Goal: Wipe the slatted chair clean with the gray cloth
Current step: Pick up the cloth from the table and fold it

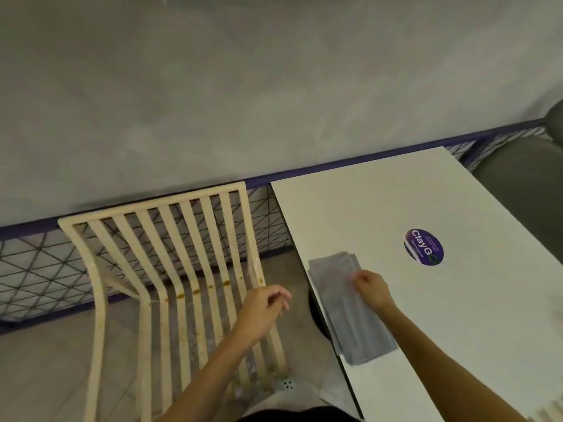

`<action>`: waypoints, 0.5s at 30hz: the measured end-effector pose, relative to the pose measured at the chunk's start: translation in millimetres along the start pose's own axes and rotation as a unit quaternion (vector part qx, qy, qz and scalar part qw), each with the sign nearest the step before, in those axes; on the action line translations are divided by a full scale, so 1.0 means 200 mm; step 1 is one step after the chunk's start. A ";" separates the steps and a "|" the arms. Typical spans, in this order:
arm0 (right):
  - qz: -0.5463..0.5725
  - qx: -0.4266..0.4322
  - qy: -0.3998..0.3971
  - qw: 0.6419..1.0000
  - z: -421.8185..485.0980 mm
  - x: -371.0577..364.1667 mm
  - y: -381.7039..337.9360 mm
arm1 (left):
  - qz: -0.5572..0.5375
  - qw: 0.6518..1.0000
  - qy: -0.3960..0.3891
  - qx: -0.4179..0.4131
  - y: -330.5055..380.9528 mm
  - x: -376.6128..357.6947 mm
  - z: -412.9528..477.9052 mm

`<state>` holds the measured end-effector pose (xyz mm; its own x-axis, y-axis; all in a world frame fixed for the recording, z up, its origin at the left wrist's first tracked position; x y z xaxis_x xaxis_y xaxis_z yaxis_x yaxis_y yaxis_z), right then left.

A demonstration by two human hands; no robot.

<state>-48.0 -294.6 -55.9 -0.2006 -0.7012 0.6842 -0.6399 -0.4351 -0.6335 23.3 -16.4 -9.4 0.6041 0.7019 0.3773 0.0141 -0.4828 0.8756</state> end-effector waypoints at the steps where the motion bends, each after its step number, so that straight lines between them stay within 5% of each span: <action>1: -0.008 -0.004 0.016 1.000 0.01 0.01 0.01 | -0.004 1.000 0.004 0.004 -0.02 -0.01 0.00; 15: -0.077 -0.049 0.012 0.996 0.20 -0.07 0.17 | -0.022 0.998 0.036 0.043 -0.04 -0.03 -0.01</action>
<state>-37.3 -322.0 -100.4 -0.1116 -0.6161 0.7797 -0.7337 -0.4781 -0.4828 18.3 -15.1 -18.7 0.5425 0.7575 0.3630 0.1088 -0.4919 0.8638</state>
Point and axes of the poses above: each hand's wrist, its own z-axis towards the middle knuckle, its own x-axis out of the back of the hand, y = z × x, the point moved 3 cm from there along z, towards the middle knuckle, and after that the axes turned 2 degrees about y, right-handed, at the moved point
